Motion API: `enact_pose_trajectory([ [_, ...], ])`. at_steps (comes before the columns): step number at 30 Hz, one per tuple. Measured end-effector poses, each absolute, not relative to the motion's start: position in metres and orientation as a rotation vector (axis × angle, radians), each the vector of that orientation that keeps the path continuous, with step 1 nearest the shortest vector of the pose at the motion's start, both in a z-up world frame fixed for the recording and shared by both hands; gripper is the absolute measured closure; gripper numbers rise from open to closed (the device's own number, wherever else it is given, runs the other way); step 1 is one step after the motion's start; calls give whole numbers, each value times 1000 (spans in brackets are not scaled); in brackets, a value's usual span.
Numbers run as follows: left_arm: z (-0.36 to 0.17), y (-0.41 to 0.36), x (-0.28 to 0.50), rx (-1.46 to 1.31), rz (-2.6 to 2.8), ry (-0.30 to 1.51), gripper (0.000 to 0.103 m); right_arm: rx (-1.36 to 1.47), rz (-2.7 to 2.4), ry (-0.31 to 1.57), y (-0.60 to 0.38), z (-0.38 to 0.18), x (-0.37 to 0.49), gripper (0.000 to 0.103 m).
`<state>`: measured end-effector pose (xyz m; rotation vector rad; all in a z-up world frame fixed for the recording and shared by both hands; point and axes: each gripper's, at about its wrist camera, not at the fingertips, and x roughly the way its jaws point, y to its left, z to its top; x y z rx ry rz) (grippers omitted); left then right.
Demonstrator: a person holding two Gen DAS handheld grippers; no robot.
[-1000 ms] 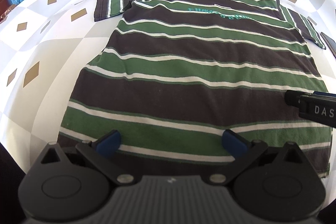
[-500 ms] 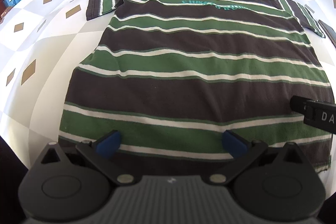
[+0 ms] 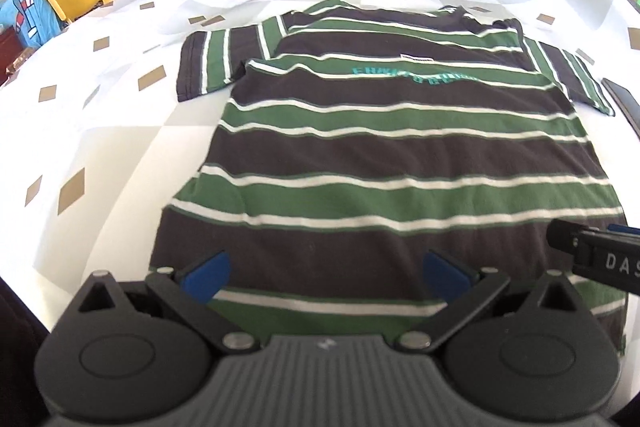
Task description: Fold clothes
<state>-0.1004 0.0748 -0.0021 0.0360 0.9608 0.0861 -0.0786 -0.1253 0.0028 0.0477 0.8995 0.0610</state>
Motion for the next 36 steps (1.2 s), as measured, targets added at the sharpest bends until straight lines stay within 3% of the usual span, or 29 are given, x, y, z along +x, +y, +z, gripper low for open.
enact_pose_trajectory([
  [16, -20, 122, -95, -115, 237, 1004, 0, 19, -103, 924, -142, -9, -66, 40],
  [36, -11, 106, -85, -83, 188, 999, 0, 62, -2, 879, -131, 8, -64, 41],
])
